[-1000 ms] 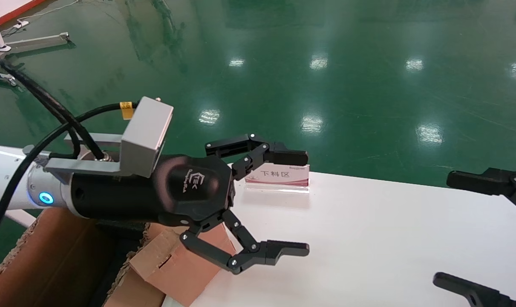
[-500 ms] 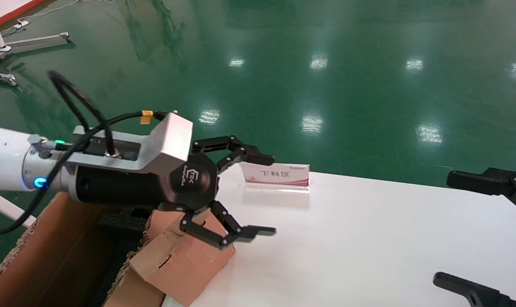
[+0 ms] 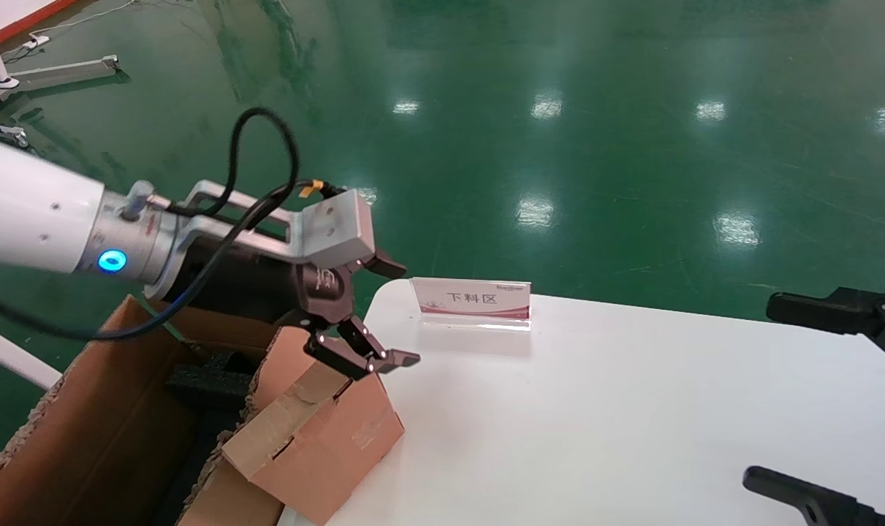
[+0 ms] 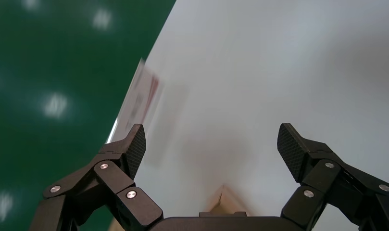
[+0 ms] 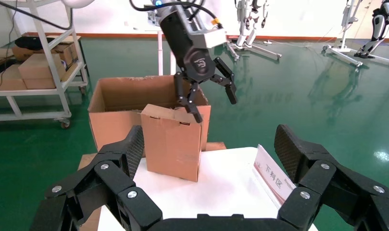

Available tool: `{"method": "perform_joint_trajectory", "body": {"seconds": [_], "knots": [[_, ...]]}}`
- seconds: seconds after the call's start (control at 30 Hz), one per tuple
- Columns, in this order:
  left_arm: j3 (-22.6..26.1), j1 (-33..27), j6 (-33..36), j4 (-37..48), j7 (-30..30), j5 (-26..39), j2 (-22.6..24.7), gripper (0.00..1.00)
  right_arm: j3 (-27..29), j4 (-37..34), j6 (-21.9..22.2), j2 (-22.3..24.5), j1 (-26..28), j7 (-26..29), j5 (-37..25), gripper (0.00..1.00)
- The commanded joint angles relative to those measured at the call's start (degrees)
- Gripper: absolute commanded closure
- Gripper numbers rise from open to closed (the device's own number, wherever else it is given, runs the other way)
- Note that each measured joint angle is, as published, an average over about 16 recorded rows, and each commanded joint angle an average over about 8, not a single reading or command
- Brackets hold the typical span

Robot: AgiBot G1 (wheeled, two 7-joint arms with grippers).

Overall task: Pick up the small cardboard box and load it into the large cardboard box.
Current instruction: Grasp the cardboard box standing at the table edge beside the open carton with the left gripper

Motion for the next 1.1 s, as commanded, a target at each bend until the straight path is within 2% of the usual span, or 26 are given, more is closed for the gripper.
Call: {"method": "perform_joint_trajectory", "body": {"seconds": [0.03, 0.27, 0.53, 0.83, 1.1], "knots": [[2.3, -2.9, 1.0, -0.5, -5.0, 3.4, 0.9, 0.00, 0.0, 0.0, 0.0, 0.0, 0.0, 0.0, 0.0, 0.00], [9.8, -10.8, 4.5, -1.1, -19.5, 8.0, 3.1, 0.00, 0.0, 0.0, 0.0, 0.0, 0.0, 0.0, 0.0, 0.00], [17.4, -17.1, 6.9, -1.0, -30.8, 8.1, 4.3, 0.00, 0.0, 0.0, 0.0, 0.0, 0.0, 0.0, 0.0, 0.00], [26.7, -22.8, 8.2, -0.9, -39.3, 6.8, 6.6, 0.00, 0.0, 0.0, 0.0, 0.0, 0.0, 0.0, 0.0, 0.00], [34.9, -26.1, 8.9, -0.9, -43.2, 5.5, 7.8, 0.00, 0.0, 0.0, 0.0, 0.0, 0.0, 0.0, 0.0, 0.00]]}}
